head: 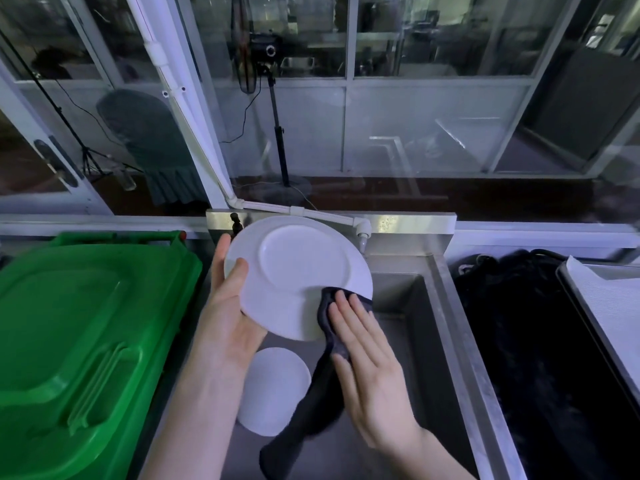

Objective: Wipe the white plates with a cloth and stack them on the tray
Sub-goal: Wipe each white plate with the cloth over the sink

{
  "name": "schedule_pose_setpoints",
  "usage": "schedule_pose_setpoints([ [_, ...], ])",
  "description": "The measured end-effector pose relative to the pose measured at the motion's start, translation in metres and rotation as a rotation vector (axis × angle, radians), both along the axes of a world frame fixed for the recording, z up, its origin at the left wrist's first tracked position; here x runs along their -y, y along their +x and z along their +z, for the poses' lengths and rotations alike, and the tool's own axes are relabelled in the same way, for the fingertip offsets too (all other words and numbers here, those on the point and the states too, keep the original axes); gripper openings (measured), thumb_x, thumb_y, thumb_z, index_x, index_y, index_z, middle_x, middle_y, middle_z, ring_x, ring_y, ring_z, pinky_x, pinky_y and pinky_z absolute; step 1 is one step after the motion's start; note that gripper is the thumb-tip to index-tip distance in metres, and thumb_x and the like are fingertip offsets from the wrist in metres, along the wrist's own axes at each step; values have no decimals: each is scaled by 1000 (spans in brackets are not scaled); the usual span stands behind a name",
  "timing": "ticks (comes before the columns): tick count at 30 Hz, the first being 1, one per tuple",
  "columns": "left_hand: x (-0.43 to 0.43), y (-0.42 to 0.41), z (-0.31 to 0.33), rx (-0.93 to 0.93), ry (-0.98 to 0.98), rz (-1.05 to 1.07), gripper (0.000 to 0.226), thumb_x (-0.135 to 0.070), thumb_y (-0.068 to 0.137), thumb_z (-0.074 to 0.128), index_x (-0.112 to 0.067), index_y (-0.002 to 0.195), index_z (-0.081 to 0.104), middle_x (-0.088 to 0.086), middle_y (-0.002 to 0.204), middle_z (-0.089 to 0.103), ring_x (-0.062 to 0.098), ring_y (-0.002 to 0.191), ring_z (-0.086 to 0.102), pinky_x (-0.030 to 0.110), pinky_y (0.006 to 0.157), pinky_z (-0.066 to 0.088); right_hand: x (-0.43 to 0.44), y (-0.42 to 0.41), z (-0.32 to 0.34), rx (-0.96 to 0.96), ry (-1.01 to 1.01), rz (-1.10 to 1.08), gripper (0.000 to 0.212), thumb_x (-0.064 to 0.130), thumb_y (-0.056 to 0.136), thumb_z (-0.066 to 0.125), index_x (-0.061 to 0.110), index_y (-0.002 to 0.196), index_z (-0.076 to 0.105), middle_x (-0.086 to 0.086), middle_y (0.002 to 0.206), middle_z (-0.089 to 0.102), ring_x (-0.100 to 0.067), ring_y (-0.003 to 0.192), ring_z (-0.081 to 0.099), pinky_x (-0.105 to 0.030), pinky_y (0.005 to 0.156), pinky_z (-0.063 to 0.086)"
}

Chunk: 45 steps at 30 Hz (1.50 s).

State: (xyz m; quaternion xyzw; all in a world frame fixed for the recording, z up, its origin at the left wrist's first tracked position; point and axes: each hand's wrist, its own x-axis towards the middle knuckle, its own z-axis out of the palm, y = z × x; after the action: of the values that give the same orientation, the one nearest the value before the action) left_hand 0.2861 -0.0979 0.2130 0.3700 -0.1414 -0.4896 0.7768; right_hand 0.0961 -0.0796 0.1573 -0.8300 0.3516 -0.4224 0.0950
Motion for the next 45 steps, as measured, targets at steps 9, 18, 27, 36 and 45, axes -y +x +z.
schedule_pose_setpoints([
  [9, -2, -15, -1, -18, -40, -136, 41, -16, 102, 49, -41, 133, 58, 3, 111, 78, 19, 97, 76, 32, 68, 62, 9, 37, 37, -51, 10, 40, 44, 27, 106, 34, 7, 143, 48, -3, 154, 40, -16, 145, 32, -35, 119, 26],
  [18, -11, -7, -4, 45, -95, -181, 46, -24, 90, 64, -45, 131, 62, 0, 128, 71, 20, 114, 70, 35, 78, 61, 13, 30, 41, -141, 110, 137, 48, 26, 104, 36, 7, 148, 40, -2, 157, 32, -14, 149, 20, -32, 122, 16],
  [27, -12, 1, -4, 104, -71, -139, 53, -34, 79, 73, -47, 129, 62, -9, 135, 67, 14, 117, 68, 32, 76, 61, 46, 14, 45, -120, 267, 7, 47, 25, 105, 38, 9, 149, 35, 8, 156, 23, -9, 149, 15, -24, 122, 10],
  [36, -8, -17, -9, 35, -54, -185, 48, -22, 85, 62, -41, 129, 62, 0, 123, 74, 17, 111, 72, 31, 75, 61, 60, 34, 55, -147, 306, 107, 47, 24, 106, 38, 11, 151, 33, 1, 160, 24, -9, 150, 14, -21, 121, 6],
  [45, -5, -8, -5, 41, -50, -158, 49, -21, 85, 59, -40, 130, 59, -2, 118, 76, 16, 105, 74, 30, 73, 61, 20, 36, 33, -158, 207, 202, 49, 28, 105, 32, 15, 152, 29, 3, 160, 26, -9, 150, 14, -28, 122, 11],
])
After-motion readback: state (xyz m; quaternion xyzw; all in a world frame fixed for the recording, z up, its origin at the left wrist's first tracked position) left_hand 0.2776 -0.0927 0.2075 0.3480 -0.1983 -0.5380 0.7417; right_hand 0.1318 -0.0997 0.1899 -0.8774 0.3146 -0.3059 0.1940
